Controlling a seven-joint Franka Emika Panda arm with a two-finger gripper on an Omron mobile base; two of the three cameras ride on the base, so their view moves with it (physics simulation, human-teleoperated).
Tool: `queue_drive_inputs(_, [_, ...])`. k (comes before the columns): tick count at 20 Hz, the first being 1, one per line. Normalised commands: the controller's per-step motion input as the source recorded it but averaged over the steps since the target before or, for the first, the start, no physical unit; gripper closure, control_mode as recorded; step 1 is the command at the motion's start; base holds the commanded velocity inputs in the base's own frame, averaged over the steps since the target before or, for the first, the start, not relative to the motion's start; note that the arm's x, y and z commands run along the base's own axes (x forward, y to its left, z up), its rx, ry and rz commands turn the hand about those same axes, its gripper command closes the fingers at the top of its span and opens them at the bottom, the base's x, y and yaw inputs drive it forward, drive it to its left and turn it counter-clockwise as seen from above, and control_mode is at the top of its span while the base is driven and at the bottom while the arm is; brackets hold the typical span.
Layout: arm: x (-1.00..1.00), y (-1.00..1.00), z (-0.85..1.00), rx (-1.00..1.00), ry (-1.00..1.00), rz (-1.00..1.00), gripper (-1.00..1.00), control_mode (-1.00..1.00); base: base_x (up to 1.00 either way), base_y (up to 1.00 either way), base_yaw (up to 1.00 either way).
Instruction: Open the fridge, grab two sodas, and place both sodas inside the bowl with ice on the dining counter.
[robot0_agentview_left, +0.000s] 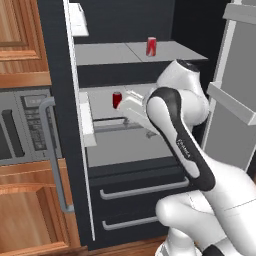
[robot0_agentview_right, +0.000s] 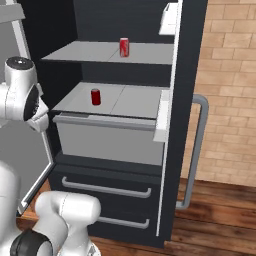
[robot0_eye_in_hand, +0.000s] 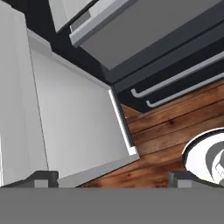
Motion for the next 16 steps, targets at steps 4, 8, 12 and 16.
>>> queue_drive_inputs(4, [-0.31, -0.88, -0.34, -0.33, -0.09, 0.00, -1.00, -1.00, 0.00, 0.00, 0.00])
queue_drive_inputs(8, [-0.41, -0.91, -0.43, -0.31, -0.06, -0.01, -1.00, -1.00, 0.00, 0.00, 0.00])
queue_drive_inputs(12, [-0.45, -0.65, -0.57, -0.26, -0.01, -0.05, -1.00, -1.00, 0.00, 0.00, 0.00])
queue_drive_inputs(16, [-0.58, -0.65, -0.62, -0.21, -0.02, -0.01, -1.00, -1.00, 0.00, 0.00, 0.00])
